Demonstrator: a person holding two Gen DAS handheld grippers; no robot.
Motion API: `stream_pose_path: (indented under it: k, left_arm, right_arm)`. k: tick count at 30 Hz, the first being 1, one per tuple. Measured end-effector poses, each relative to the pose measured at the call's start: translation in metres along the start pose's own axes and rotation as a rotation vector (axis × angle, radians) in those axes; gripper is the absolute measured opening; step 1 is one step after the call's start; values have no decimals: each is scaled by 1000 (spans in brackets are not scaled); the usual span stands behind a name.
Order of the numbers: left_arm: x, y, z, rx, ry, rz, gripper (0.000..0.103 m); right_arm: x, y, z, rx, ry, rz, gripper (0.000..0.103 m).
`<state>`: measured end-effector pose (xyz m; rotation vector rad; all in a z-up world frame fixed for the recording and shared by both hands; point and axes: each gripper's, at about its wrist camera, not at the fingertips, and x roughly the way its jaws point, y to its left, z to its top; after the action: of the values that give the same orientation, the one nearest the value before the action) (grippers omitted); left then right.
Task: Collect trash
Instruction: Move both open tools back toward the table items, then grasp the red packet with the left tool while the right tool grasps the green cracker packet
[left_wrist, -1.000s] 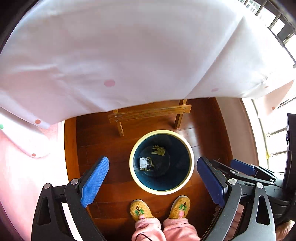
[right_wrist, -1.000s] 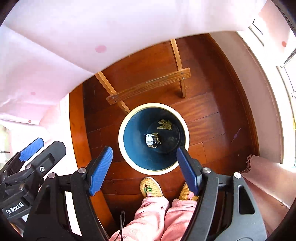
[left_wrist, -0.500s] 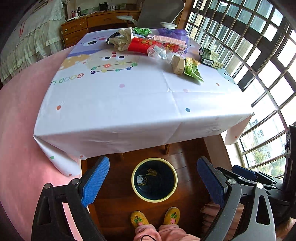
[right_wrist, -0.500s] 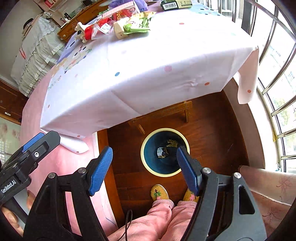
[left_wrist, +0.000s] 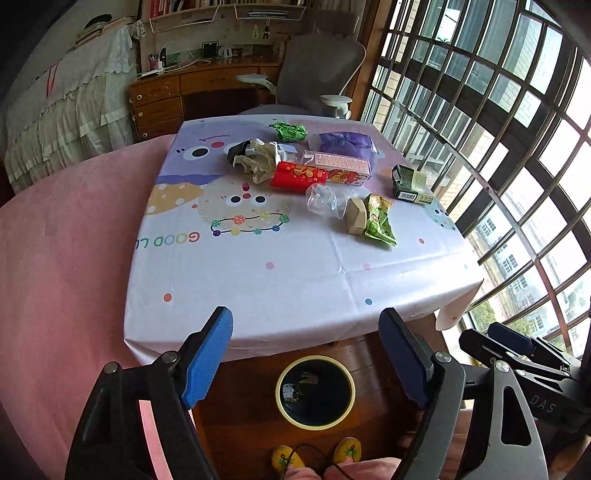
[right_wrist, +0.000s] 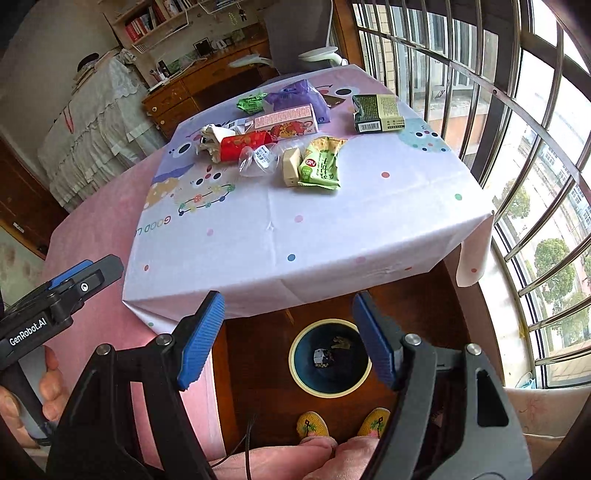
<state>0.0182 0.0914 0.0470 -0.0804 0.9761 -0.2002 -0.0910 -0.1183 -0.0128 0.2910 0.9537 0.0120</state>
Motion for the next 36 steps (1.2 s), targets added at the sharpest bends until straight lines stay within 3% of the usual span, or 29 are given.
stream_pose_path:
  k: [3,8,10,18,24,31,36]
  left_arm:
    - [-3,4,14,-1,-26,2,78]
    - [10,10,33,-1,-19,-8,60]
    - [22,11,40,-16,-6,-9,59]
    - [79,13,77,-76,12,54,59]
    - [143,11,126,-163,79,100,59]
    - [208,9,167,-265,146,154,60]
    - [238,7,188,-314,174,176,60]
  right_arm:
    - [0,3,17,1,-18,-8,69]
    - [24,-2,51,5,0,-23,68]
    - [40,-9,66,14,20,-21,67]
    - [142,-55,142,75,117,19,63]
    - [233,-82,197,102,253,65,63]
    - [307,-82,224,59,377,98,63]
    - [319,-59,230,-154,343,69,37]
